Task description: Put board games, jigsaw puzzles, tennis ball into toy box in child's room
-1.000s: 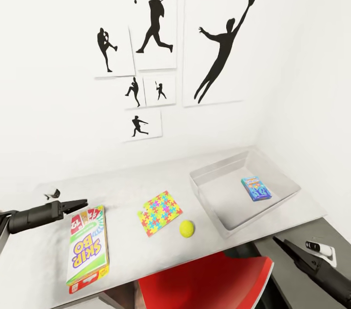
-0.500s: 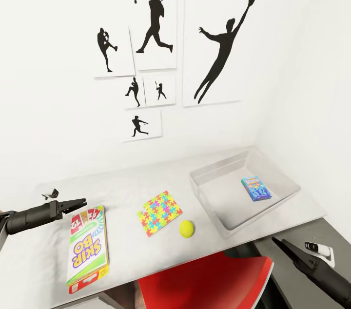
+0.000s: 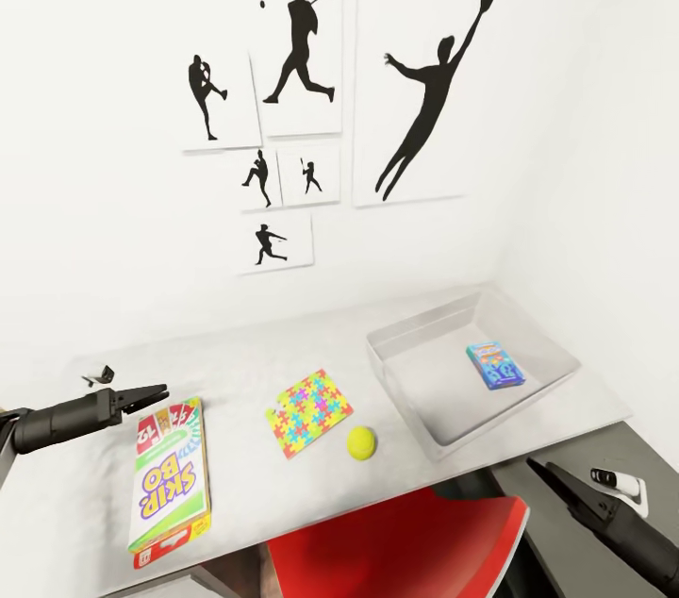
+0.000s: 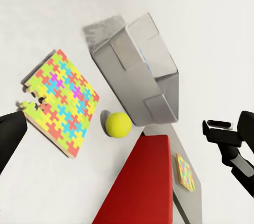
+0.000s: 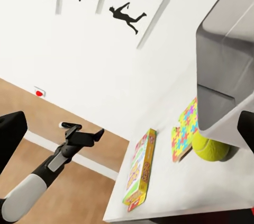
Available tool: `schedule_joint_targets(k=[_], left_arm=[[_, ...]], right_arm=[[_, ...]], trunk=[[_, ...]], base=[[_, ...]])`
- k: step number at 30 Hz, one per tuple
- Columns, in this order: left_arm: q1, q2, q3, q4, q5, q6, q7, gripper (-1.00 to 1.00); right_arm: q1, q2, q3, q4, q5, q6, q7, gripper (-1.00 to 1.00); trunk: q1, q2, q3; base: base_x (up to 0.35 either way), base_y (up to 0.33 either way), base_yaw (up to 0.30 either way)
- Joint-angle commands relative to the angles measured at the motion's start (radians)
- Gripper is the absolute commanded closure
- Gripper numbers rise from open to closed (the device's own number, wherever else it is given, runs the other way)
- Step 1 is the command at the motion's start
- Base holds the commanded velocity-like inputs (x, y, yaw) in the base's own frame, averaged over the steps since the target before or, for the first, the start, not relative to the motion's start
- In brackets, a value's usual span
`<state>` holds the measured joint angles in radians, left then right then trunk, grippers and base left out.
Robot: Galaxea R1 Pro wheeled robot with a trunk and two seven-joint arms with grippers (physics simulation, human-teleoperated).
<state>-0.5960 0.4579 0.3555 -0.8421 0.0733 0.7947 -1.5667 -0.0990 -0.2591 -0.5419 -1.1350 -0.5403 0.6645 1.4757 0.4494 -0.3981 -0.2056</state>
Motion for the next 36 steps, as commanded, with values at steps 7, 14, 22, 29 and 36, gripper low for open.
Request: schedule_joint_targets(k=[7, 14, 22, 29, 36], left_arm=[[-0.001, 0.002, 0.000, 0.000, -0.002, 0.010, -0.004, -1.00], [-0.001, 0.002, 0.000, 0.000, -0.003, 0.009, -0.004, -1.00], [0.001, 0.003, 0.000, 0.000, -0.003, 0.009, -0.004, -1.00], [0.001, 0.004, 0.001, 0.000, -0.003, 0.009, -0.004, -1.00], [0.001, 0.004, 0.003, 0.000, -0.003, 0.009, -0.004, -1.00]], right_arm=[[0.001, 0.000, -0.001, 0.000, -0.004, 0.010, 0.006, -1.00], [0.001, -0.001, -0.002, 0.002, -0.005, 0.010, 0.009, -1.00], [0.001, -0.001, -0.003, 0.003, -0.006, 0.012, 0.010, -1.00], [0.001, 0.000, -0.002, 0.003, -0.006, 0.012, 0.008, -1.00], [0.001, 0.000, -0.002, 0.003, -0.006, 0.012, 0.007, -1.00]], trunk=[[0.001, -0.002, 0.007], [0.001, -0.002, 0.018], [0.001, -0.002, 0.030], [0.001, -0.002, 0.040], [0.001, -0.002, 0.050]], base=[[-0.020, 0.000, -0.076], [-0.148, 0.043, -0.109], [-0.103, 0.041, -0.156], [-0.086, 0.082, -0.191], [-0.157, 0.164, -0.203]])
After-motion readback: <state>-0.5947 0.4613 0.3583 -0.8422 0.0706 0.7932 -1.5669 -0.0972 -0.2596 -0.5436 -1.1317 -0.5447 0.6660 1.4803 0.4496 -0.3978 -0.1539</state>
